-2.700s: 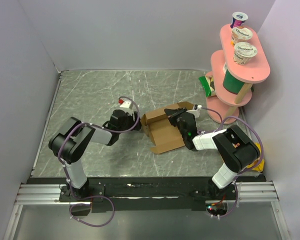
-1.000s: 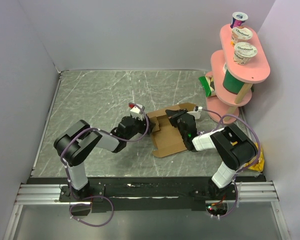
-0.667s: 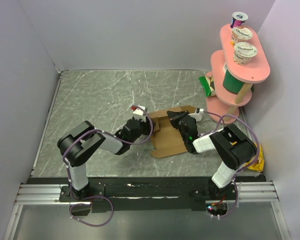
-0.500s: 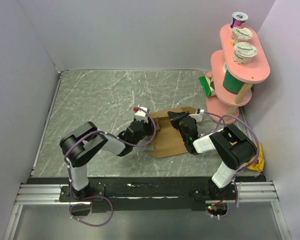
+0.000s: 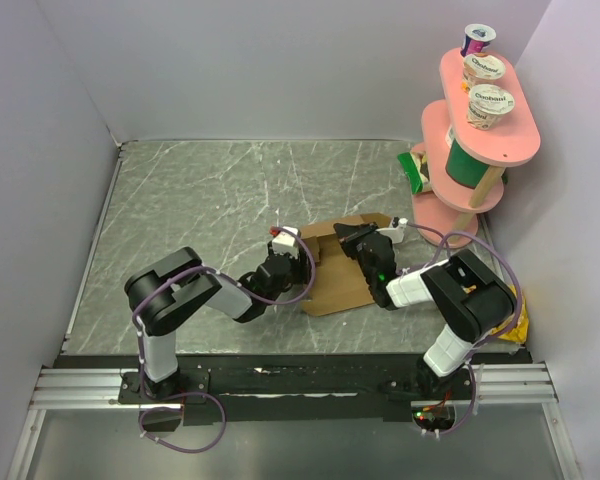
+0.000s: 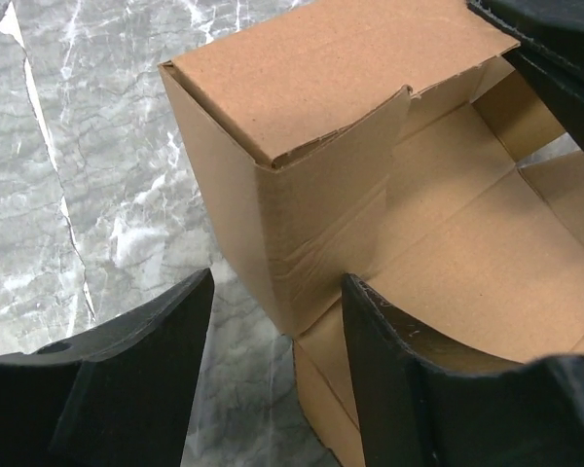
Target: Fold the paper box
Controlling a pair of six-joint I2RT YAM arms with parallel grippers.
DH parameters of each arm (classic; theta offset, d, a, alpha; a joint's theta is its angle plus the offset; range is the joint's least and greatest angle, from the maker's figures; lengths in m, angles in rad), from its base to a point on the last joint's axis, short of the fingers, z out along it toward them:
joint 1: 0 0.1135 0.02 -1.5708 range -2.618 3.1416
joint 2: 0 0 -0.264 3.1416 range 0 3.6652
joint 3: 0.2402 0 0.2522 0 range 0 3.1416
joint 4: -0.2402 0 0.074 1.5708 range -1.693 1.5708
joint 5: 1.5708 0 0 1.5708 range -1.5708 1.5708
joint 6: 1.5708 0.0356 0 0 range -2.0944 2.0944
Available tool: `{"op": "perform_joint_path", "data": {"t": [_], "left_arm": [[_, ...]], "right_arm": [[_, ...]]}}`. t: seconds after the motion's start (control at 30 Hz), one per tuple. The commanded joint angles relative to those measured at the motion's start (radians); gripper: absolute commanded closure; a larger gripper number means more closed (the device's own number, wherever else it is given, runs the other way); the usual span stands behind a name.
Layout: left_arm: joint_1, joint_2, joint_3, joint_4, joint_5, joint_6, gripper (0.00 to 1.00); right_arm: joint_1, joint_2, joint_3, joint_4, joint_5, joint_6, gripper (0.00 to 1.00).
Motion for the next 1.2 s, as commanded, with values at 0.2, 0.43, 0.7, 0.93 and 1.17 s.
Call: {"op": "perform_joint_path", "data": {"t": [0.2,0.43,0.7,0.93,1.17], "left_arm": [[0.002,0.074,0.055,-0.051,-0.046,0.006,0.45],[-0.002,0.056,0.017,-0.031,-0.132,0.061,0.57],[-0.04,-0.036,-0.083,0.041,-0.183,0.178,0.66],[-0.074,-0.087,-0.143,0.075,-0.189,0.259,0.68],[-0.091,-0.077,-0.174,0.131,-0.193,0.293,0.7]], "right_arm": [[0.022,-0.028,-0.009,-0.093,-0.015,-0.047,1.0],[0.026,-0.046,0.057,-0.203,-0.023,-0.052,1.0],[0.111,-0.183,0.057,-0.364,0.061,-0.047,1.0],[0.156,-0.238,0.05,-0.467,0.124,0.019,1.0],[0.179,-0.233,0.024,-0.386,0.155,-0.006,1.0]]}}
